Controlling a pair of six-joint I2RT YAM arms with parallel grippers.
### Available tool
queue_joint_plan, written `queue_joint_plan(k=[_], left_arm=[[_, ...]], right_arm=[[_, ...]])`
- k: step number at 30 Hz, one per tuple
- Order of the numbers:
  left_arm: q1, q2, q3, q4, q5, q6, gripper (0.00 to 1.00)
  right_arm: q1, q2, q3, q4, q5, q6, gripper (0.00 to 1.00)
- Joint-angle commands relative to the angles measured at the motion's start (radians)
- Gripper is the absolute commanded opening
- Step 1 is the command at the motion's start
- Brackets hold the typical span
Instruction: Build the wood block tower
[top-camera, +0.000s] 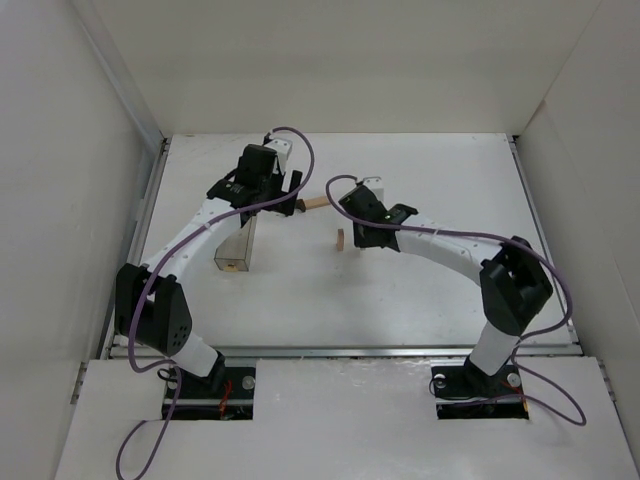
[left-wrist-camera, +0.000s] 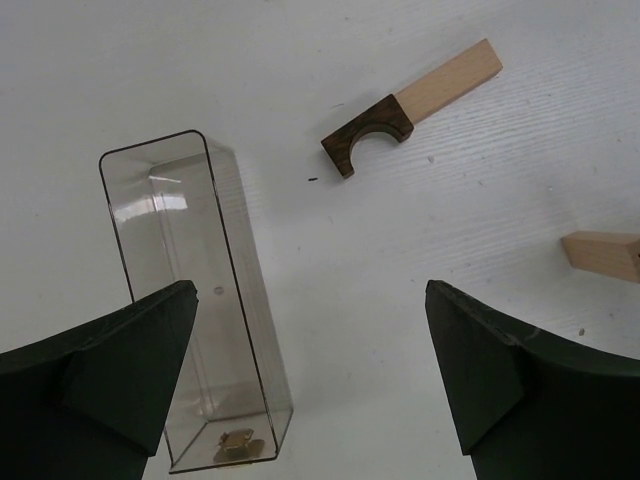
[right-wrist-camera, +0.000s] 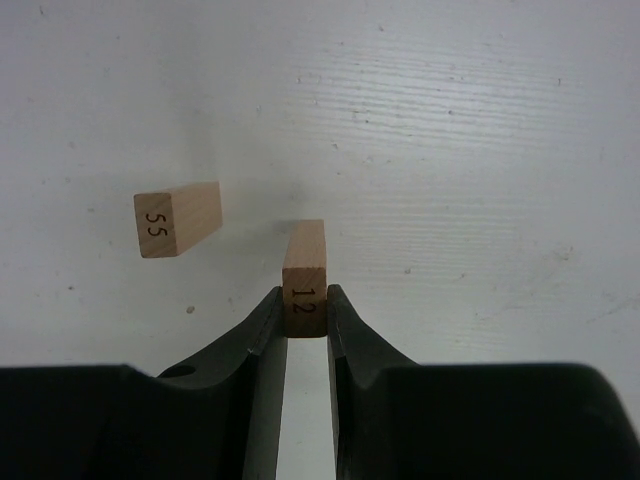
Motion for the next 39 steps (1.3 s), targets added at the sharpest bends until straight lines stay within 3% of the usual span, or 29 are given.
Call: queue_joint_plan(k=[1,20,39], left_arm=[[-0.003,-0.056,-0.005,0.029,-0.040,-0.025,0.97],[-0.003,-0.057,-0.025,0.029,-0.084,-0.034,0.97],[-0.003,-0.057,-0.034,0.029,-0.084,-0.034,0.97]], right_arm=[[0.016,0.026,0.032,0.067,0.011,0.034,0.00],[0.014,0.157,0.117,0.069,0.016,0.044,0.00],[-0.004,0.128,0.088,0.057,0.013,0.044,0.00]])
